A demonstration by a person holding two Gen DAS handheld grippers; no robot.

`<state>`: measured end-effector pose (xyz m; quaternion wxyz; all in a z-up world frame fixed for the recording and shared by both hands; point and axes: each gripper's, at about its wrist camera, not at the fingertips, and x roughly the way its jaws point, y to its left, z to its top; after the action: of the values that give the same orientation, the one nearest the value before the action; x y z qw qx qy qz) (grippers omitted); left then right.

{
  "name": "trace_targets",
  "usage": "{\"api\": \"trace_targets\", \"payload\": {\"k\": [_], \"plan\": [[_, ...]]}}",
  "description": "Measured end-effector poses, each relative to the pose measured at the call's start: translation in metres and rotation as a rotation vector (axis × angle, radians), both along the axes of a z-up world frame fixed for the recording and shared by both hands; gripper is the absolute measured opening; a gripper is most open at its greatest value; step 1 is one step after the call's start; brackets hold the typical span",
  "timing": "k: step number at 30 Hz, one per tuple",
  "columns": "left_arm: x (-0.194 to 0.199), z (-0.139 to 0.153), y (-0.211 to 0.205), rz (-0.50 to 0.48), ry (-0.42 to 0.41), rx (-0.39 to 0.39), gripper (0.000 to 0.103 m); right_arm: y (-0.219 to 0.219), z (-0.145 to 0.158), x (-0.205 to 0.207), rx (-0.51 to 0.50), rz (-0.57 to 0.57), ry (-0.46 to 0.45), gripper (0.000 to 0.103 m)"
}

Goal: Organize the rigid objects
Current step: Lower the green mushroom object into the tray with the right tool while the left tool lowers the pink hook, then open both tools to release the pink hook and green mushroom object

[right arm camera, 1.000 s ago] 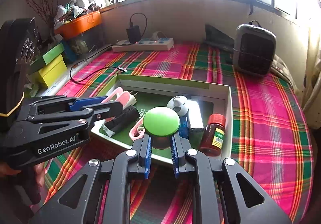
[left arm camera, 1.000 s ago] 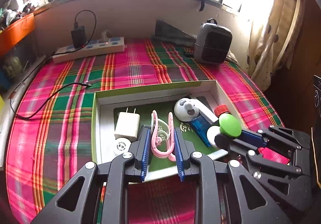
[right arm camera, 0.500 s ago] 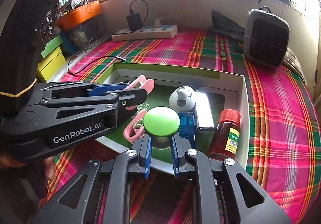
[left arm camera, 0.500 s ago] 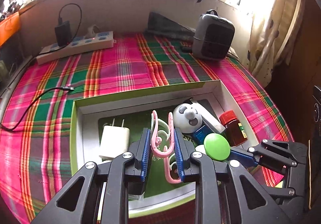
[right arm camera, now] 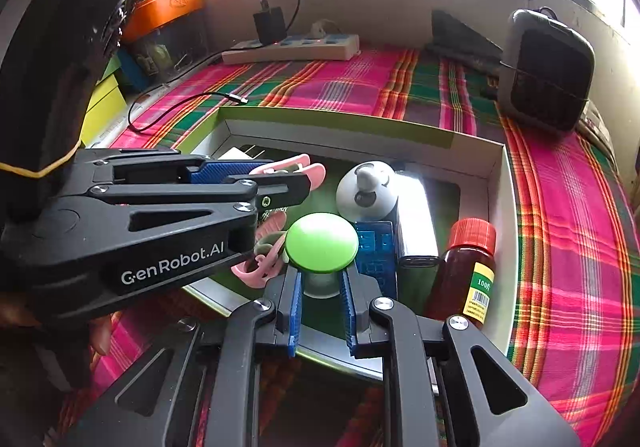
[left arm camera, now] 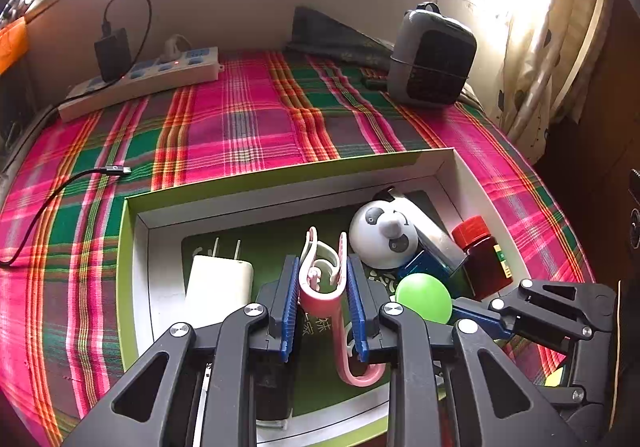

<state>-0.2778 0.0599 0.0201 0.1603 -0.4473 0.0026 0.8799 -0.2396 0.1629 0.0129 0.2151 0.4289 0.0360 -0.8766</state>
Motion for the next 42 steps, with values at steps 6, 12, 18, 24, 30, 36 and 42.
{"api": "trace_targets", "payload": {"k": [6,12,18,24,30,36,42], "plan": [[-0.001,-0.004,0.0,-0.002,-0.009,0.004,0.023,0.0,-0.001,-0.001,0.004,0.001,0.0,0.018],[-0.002,-0.006,0.001,-0.005,-0.024,0.002,0.023,-0.001,-0.001,-0.001,0.008,-0.003,-0.001,0.018],[0.001,-0.004,0.0,-0.002,-0.018,-0.009,0.031,0.0,0.001,0.001,0.002,-0.012,0.001,0.021],[0.009,0.002,-0.006,0.018,-0.01,0.003,0.031,0.001,0.005,0.008,-0.001,-0.018,0.013,0.025],[0.023,0.012,-0.012,0.046,0.007,0.004,0.031,0.004,0.011,0.016,-0.02,-0.036,0.029,0.038],[0.041,0.026,-0.018,0.078,0.045,-0.012,0.031,0.007,0.02,0.028,-0.032,-0.061,0.049,0.038],[0.068,0.036,-0.026,0.143,0.077,-0.023,0.031,0.01,0.031,0.043,-0.042,-0.096,0.076,0.038]]}}
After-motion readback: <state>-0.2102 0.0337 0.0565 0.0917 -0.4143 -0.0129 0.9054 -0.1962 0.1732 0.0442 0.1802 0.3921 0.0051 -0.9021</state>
